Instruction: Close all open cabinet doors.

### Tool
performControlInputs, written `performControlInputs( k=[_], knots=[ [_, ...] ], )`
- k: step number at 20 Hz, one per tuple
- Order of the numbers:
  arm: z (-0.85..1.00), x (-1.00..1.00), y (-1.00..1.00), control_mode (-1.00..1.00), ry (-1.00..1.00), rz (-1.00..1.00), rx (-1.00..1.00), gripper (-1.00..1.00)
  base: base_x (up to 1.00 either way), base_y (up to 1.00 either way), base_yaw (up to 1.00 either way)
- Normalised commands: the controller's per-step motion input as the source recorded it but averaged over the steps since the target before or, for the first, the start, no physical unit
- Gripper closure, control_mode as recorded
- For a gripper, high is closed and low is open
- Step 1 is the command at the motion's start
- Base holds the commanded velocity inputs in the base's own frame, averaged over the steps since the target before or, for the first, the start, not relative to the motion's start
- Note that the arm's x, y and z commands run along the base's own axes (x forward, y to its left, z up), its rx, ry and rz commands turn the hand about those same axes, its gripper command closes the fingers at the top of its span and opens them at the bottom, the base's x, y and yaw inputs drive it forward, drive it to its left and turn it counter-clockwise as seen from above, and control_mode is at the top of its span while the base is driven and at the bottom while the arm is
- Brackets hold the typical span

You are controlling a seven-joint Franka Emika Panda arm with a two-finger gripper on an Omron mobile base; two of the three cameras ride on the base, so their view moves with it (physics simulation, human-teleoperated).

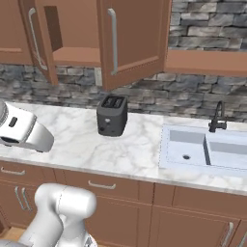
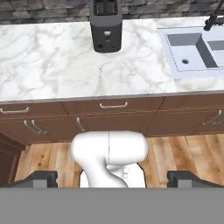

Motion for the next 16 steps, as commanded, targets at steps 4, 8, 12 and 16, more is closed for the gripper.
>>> performControlInputs(
  k=[4, 8, 12, 16],
  knots=[
    [0.0, 0.0, 0.0, 1.0, 0.0, 0.0, 0.0, -1.0, 0.37, -0.04, -0.06],
    [0.0, 0.0, 0.0, 1.0, 0.0, 0.0, 0.0, -1.0, 0.61, 0.01, 0.0],
    [0.0, 0.0, 0.0, 1.0, 0.0, 0.0, 0.0, -1.0, 0.69, 0.0, 0.0],
    [0.0, 0.0, 0.0, 1.0, 0.0, 0.0, 0.0, -1.0, 0.53, 0.0, 0.0]
  ],
)
